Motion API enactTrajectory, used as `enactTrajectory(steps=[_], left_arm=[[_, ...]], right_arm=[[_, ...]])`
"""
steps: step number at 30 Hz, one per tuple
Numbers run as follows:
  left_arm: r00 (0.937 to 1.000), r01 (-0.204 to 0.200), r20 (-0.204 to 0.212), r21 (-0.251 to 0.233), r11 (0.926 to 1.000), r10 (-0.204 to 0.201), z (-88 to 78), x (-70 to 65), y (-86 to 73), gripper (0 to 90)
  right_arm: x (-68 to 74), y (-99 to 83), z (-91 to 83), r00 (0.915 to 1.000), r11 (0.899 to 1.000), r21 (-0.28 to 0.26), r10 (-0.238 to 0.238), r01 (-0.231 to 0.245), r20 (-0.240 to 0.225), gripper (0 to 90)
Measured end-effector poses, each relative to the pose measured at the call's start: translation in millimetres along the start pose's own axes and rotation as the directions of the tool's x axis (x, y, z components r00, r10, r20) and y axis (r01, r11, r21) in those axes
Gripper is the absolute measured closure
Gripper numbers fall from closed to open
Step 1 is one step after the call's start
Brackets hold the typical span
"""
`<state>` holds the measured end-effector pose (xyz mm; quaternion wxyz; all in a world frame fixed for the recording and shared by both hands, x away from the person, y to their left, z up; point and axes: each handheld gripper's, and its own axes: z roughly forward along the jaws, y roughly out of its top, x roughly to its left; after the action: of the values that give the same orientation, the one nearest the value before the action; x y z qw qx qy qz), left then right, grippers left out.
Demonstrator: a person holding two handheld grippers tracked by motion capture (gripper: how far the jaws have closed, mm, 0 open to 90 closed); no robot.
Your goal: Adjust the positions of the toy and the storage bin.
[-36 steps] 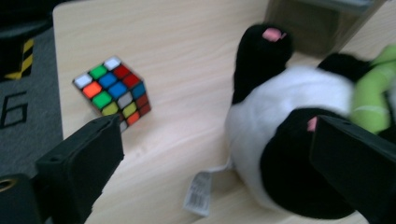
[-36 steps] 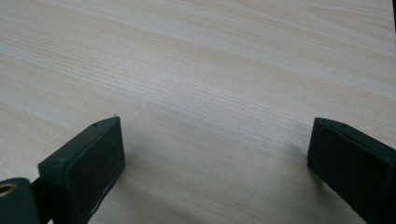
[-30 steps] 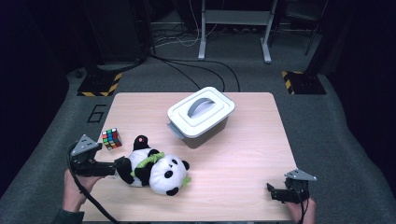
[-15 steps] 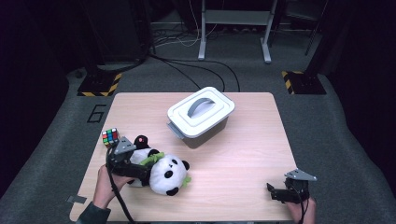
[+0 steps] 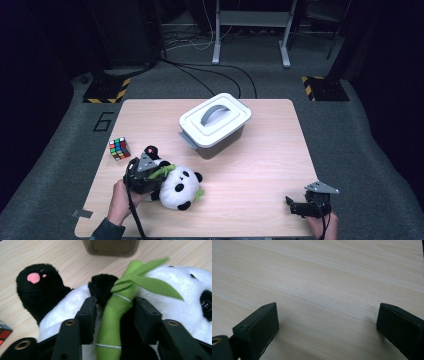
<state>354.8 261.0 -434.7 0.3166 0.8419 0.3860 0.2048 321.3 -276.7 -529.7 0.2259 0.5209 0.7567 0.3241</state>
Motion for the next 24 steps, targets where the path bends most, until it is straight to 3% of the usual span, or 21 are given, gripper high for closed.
enactTrajectory(steps=[5, 8, 10, 22, 24], left_arm=[[0.9991, -0.036, -0.021, -0.017, 0.9992, 0.035, -2.2, -3.4, -8.1, 68.9], [0.9983, -0.057, 0.001, -0.047, 0.9972, 0.058, -8.2, 1.7, -11.4, 72.7], [0.9981, -0.057, 0.02, -0.067, 0.9961, 0.058, -12.4, 5.4, -13.0, 73.6], [0.9964, -0.082, 0.016, -0.068, 0.9943, 0.084, -34.6, 36.1, -19.8, 74.1], [0.9976, -0.064, 0.022, -0.072, 0.9953, 0.066, -34.1, 39.7, -21.6, 74.0]], right_arm=[[0.0, -0.1, 0.0, 1.0, 1.0, -0.001, 0.0, 0.0, 0.0, 3.3], [0.0, 0.0, 0.0, 1.0, 1.0, 0.0, 0.001, -0.001, 0.0, 3.3], [0.0, 0.0, 0.0, 1.0, 1.0, 0.0, 0.0, 0.0, 0.0, 3.3], [0.0, 0.1, 0.0, 1.0, 1.0, 0.0, 0.001, -0.001, 0.0, 3.3], [0.1, 0.1, 0.0, 1.0, 1.0, 0.0, 0.001, -0.001, 0.0, 3.3]])
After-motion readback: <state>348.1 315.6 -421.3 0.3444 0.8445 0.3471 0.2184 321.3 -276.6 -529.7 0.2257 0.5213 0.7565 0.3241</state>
